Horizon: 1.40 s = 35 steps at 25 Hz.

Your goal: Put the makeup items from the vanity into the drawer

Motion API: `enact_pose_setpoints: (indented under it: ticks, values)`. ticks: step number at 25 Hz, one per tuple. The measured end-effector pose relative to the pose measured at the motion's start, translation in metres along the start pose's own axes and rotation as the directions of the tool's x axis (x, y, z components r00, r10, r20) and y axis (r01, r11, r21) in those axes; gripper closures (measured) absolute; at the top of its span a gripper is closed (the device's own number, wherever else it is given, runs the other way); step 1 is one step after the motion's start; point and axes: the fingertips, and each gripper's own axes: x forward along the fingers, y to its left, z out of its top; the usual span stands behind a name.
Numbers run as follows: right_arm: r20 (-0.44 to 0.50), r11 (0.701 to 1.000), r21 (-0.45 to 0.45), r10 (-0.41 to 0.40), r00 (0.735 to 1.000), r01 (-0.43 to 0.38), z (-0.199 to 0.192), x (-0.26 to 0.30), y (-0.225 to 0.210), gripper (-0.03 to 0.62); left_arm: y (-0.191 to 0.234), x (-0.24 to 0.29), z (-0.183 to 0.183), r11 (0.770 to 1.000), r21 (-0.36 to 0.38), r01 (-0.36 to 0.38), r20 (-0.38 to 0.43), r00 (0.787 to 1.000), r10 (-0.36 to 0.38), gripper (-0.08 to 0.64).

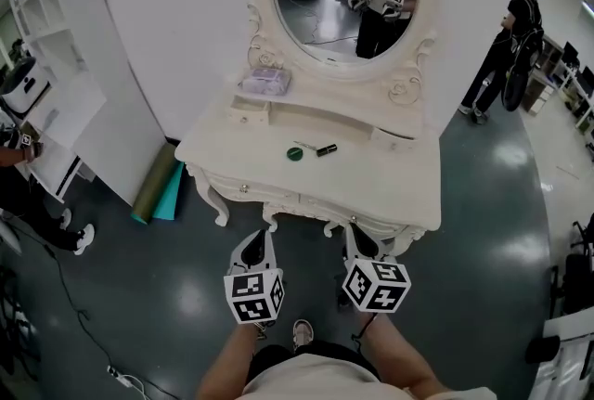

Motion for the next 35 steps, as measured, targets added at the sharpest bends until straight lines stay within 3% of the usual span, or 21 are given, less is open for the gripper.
enact_pose_setpoints:
  ticks: [5, 14, 28, 35]
  values:
    - [-0.018, 0.999, 0.033, 0.003, 1.0, -0.003, 0.005, 0.032, -0.016, 0.575, 0.009, 0.028, 0.0, 1.0, -0.018, -0.012, -0.025, 1.0, 0.012, 0.554]
    - [-0.047, 0.998, 0.061, -0.023, 0.999, 0.026, 0.006, 0.093, -0.029, 0.575, 0.018, 0.093, 0.022, 0.999, -0.008, 0.054, -0.014, 0.998, -0.054, 0.554]
    - [0.0, 0.995, 0.032, -0.094, 0.996, 0.094, 0.085, 0.242, -0.004, 0.575, 0.082, 0.243, 0.106, 0.987, 0.003, 0.16, 0.0, 0.987, -0.16, 0.554]
    - [-0.003, 0.989, 0.027, -0.144, 0.99, 0.144, 0.099, 0.29, 0.0, 0.575, 0.098, 0.295, 0.112, 0.97, -0.01, 0.243, -0.048, 0.969, -0.243, 0.554]
